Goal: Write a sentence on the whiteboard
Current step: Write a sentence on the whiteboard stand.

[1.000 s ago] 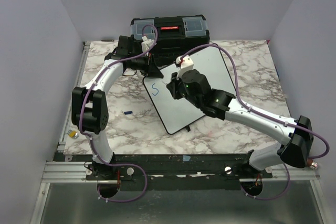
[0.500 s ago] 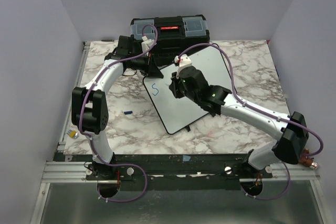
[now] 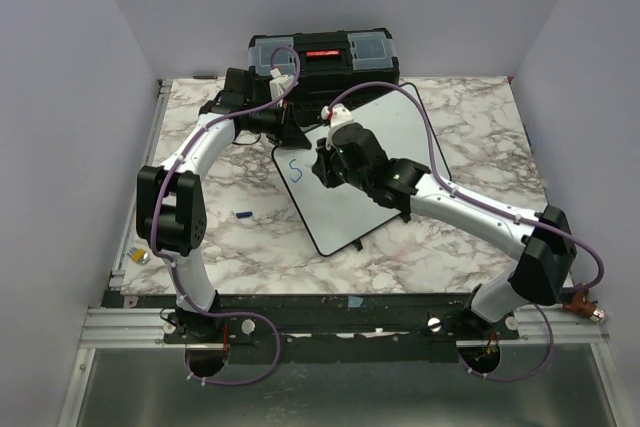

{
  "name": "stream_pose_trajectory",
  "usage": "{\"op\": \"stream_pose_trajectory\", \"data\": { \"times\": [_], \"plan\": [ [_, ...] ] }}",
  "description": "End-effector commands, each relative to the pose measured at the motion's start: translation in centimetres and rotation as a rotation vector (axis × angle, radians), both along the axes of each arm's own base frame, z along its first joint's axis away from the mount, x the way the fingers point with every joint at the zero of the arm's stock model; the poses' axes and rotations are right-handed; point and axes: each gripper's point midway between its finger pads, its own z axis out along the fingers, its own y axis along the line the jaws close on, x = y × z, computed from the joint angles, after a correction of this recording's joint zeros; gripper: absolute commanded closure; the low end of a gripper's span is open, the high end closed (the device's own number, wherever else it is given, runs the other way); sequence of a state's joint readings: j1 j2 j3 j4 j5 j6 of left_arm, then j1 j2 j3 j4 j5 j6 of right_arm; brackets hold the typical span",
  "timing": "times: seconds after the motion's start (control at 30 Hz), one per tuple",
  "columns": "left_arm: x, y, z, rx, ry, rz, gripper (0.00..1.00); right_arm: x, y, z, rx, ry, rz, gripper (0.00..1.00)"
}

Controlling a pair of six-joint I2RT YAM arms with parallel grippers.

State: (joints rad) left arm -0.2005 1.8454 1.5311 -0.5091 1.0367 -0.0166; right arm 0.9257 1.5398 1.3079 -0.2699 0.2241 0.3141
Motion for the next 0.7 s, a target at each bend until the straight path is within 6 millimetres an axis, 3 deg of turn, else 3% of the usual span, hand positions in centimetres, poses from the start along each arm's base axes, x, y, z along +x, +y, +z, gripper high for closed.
{"op": "stream_pose_trajectory", "data": {
  "times": [0.0, 0.3, 0.67],
  "plan": [
    [1.3, -0.1, 1.4, 0.016, -0.183, -0.013, 1.00, 0.4, 1.7, 0.7, 0.042, 0.014, 0.027, 0.99],
    [1.3, -0.1, 1.5, 0.014, -0.187, -0.012, 1.00, 1.9, 1.5, -0.5, -0.001, 0.019, -0.051, 0.99],
    [1.3, -0.1, 1.3, 0.017, -0.183, -0.010, 1.00, 1.3, 0.6, -2.5, -0.042, 0.052, -0.063, 0.99]
  ]
}}
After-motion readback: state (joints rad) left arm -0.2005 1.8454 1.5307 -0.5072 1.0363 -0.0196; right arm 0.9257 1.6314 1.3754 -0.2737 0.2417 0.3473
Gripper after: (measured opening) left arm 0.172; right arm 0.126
